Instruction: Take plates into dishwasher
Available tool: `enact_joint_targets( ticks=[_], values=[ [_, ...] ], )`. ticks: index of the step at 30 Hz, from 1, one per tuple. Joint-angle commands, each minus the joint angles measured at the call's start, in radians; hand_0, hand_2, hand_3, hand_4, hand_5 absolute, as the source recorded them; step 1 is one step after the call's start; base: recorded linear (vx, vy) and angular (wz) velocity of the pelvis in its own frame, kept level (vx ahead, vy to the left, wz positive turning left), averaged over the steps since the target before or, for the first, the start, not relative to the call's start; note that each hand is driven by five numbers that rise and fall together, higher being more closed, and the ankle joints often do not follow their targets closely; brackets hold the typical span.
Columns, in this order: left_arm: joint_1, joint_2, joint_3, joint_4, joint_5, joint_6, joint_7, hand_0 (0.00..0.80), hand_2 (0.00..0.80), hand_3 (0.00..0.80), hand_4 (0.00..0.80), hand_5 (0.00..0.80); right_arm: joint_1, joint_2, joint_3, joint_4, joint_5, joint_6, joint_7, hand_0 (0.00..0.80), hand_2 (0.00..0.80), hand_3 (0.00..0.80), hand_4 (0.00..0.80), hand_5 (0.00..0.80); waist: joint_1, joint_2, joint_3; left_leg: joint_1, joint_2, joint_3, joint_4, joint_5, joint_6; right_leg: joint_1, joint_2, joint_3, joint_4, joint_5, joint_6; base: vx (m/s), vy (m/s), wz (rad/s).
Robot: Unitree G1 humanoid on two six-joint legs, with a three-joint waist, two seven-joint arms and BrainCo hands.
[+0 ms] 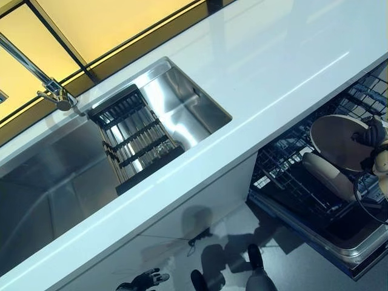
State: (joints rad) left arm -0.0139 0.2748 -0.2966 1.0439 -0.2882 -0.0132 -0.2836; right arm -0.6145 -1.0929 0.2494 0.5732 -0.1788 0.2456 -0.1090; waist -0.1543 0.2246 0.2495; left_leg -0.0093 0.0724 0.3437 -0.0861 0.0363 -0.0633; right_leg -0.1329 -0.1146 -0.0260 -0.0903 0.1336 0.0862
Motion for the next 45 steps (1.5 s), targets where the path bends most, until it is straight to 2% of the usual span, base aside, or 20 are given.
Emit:
enact_joint_targets(
  ticks=[1,16,23,30,35,40,45],
  values=[
    [-0.010,0.025,-0.040,0.063,0.031,-0.003,0.001,0.000,0.000,0.000,0.000,0.000,-0.127,0.030,0.031,0.061,0.022,0.001,-0.023,0.000,0.000,0.000,0.000,0.000,0.023,-0.067,-0.054,0.046,-0.001,-0.005,-0.001,-0.065,-0.006,0.015,0.009,-0.026,0.003,-0.080,0.016,0.000,0.000,0.00],
    [-0.014,0.025,-0.035,0.071,0.033,-0.003,0.006,0.000,0.000,0.000,0.000,0.000,-0.128,0.012,0.017,0.061,0.001,0.023,-0.032,0.000,0.000,0.000,0.000,0.000,0.020,-0.083,-0.059,0.053,0.003,-0.008,-0.001,-0.066,-0.007,0.022,0.013,-0.019,0.003,-0.080,0.016,0.000,0.000,0.00],
    [-0.004,0.032,-0.029,0.072,0.046,-0.006,0.011,0.000,0.000,0.000,0.000,0.000,-0.123,-0.035,-0.009,0.047,-0.001,0.048,-0.051,0.000,0.000,0.000,0.000,0.000,0.014,-0.107,-0.073,0.063,0.009,-0.005,-0.001,-0.069,-0.008,0.033,0.020,-0.014,0.003,-0.080,0.017,0.000,0.000,0.00],
    [0.002,0.046,-0.019,0.078,0.055,0.002,0.020,0.000,0.000,0.000,0.000,0.000,-0.120,-0.122,-0.047,0.071,0.016,0.070,-0.050,0.000,0.000,0.000,0.000,0.000,0.003,-0.150,-0.096,0.083,0.022,0.005,-0.001,-0.074,-0.011,0.053,0.030,-0.006,0.003,-0.080,0.019,0.000,0.000,0.00],
    [0.004,0.061,0.000,0.095,0.076,0.021,0.036,0.000,0.000,0.000,0.000,0.000,-0.066,-0.184,-0.099,0.088,0.027,0.058,-0.031,0.000,0.000,0.000,0.000,0.000,-0.009,-0.188,-0.124,0.101,0.032,0.014,-0.001,-0.079,-0.012,0.070,0.037,-0.007,0.003,-0.082,0.020,0.000,0.000,0.00],
    [0.000,0.075,0.031,0.134,0.138,0.060,0.075,0.000,0.000,0.000,0.000,0.000,0.030,-0.221,-0.171,0.091,0.038,0.055,-0.034,0.000,0.000,0.000,0.000,0.000,-0.026,-0.234,-0.154,0.123,0.041,0.017,-0.001,-0.085,-0.009,0.099,0.049,-0.007,0.003,-0.086,0.018,0.000,0.000,0.00],
    [-0.006,0.080,0.059,0.177,0.183,0.109,0.104,0.000,0.000,0.000,0.000,0.000,0.161,-0.240,-0.262,0.085,0.044,0.036,-0.020,0.000,0.000,0.000,0.000,0.000,-0.039,-0.264,-0.185,0.156,0.043,0.002,-0.001,-0.107,-0.003,0.138,0.060,-0.004,0.003,-0.100,0.023,-0.004,0.064,-0.01]
  ],
)
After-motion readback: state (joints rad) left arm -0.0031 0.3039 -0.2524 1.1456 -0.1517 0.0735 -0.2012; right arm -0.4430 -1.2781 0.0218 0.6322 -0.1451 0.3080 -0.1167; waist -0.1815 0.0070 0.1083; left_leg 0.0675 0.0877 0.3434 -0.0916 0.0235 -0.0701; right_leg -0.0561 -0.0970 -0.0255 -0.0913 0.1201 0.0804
